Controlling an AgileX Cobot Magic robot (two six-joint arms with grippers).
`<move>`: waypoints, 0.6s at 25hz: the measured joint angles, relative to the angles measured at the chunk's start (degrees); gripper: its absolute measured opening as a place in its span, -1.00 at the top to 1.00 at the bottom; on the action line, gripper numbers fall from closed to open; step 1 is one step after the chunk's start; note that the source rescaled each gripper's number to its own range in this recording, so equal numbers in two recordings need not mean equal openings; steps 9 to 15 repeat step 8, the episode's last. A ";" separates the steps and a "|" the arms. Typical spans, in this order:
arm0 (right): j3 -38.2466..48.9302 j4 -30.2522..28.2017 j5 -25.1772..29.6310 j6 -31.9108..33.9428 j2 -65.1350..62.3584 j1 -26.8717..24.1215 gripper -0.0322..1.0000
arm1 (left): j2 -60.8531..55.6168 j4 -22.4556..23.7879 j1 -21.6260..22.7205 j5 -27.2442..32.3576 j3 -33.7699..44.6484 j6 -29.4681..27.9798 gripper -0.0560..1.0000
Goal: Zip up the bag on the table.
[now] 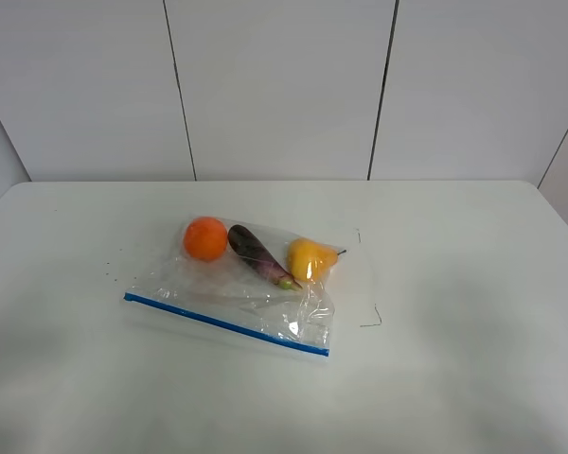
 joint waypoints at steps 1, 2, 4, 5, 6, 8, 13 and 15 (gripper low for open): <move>0.00 0.00 0.00 0.00 0.00 0.00 -0.83 | 0.00 0.00 0.00 0.00 0.00 0.00 -0.70; 0.00 0.00 0.00 0.00 0.00 0.00 -0.83 | 0.00 0.00 0.00 0.00 0.00 0.00 -0.70; 0.00 0.00 0.00 0.00 0.00 0.00 -0.83 | 0.00 0.00 0.00 0.00 0.00 0.00 -0.71; 0.00 0.00 0.00 0.00 0.00 0.00 -0.83 | 0.00 0.00 0.00 0.00 0.00 0.00 -0.71; 0.00 0.00 0.00 0.00 0.00 0.00 -0.83 | 0.00 0.00 0.00 0.00 0.00 0.00 -0.71; 0.00 0.00 0.00 0.00 0.00 0.00 -0.83 | 0.00 0.00 0.00 0.00 0.00 0.00 -0.71; 0.00 0.00 0.00 0.00 0.00 0.00 -0.83 | 0.00 0.00 0.00 0.00 0.00 0.00 -0.71; 0.00 0.00 0.00 0.00 0.00 0.00 -0.83 | 0.00 0.00 0.00 0.00 0.00 0.00 -0.71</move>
